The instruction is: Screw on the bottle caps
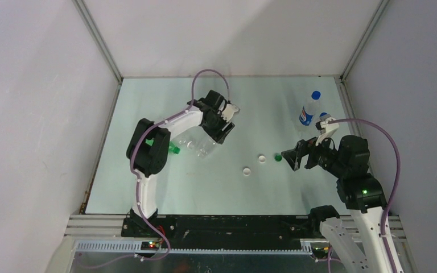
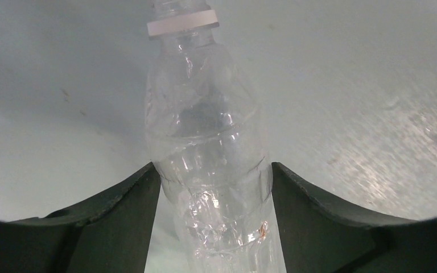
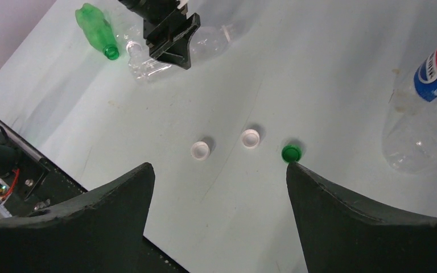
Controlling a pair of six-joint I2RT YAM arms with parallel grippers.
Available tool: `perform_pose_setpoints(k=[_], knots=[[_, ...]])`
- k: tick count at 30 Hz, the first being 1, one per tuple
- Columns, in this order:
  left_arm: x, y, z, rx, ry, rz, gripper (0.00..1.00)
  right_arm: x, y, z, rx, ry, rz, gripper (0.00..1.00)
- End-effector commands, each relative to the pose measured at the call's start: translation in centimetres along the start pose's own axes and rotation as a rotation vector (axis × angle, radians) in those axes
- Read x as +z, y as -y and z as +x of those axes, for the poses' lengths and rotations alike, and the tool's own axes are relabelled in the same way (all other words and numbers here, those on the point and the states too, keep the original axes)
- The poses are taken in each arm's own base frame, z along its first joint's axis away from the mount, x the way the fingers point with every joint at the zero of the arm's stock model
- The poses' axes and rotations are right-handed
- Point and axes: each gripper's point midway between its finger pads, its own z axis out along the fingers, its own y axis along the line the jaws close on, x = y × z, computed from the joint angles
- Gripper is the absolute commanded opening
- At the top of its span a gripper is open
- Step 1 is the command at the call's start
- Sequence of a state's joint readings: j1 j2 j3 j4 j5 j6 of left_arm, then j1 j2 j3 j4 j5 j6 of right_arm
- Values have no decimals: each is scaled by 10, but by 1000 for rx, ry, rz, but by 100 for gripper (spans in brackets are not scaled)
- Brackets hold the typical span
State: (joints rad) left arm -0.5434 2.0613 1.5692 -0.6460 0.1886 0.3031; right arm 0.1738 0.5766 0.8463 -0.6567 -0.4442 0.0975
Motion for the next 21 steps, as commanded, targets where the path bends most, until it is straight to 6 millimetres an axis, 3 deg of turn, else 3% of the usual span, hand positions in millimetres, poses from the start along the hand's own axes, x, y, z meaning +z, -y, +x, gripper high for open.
perform_pose_setpoints(k=[1, 6, 14, 21], knots=[[-20, 35, 5, -67, 0, 25, 73, -1, -2, -7, 49, -18, 15, 87], [-26, 52, 18, -85, -20, 11, 73, 1, -3, 8, 135, -139, 19, 86], [-18, 79, 54, -95, -83, -17, 75, 10, 2, 28, 219, -272, 56, 86], [-15, 88, 56, -128, -21, -64, 77, 22, -10, 46, 182, -393, 60, 86]])
